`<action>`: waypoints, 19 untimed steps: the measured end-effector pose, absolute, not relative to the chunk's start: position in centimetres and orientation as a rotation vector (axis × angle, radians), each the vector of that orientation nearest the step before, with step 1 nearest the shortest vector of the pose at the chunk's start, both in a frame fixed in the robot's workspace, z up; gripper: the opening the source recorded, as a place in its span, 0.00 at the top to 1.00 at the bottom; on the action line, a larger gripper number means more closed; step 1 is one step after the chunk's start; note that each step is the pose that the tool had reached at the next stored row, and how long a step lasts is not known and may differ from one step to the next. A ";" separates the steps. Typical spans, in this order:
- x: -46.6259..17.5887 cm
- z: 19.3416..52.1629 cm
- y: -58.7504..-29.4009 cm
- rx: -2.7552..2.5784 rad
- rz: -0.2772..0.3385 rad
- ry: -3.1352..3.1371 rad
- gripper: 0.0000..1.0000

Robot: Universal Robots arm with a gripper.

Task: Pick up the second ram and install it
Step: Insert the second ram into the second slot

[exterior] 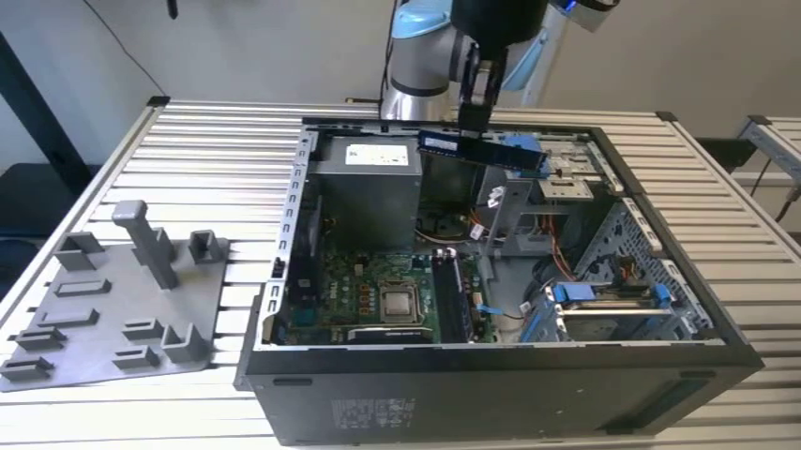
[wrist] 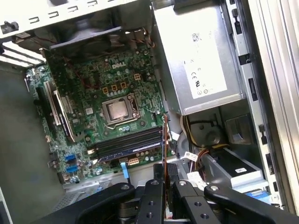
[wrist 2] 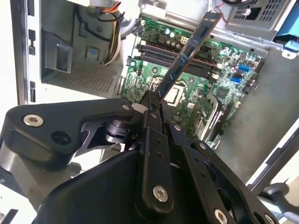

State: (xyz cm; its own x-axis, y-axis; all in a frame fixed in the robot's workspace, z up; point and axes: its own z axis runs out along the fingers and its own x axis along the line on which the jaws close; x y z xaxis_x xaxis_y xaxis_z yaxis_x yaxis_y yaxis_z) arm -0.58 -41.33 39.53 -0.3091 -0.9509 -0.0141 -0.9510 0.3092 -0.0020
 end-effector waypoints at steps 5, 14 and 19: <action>-0.6 39.5 -41.3 -1.750 0.010 2.593 0.86; -0.6 39.4 -41.4 -1.579 0.008 2.701 0.86; -0.6 39.3 -41.4 -1.470 0.008 2.761 0.86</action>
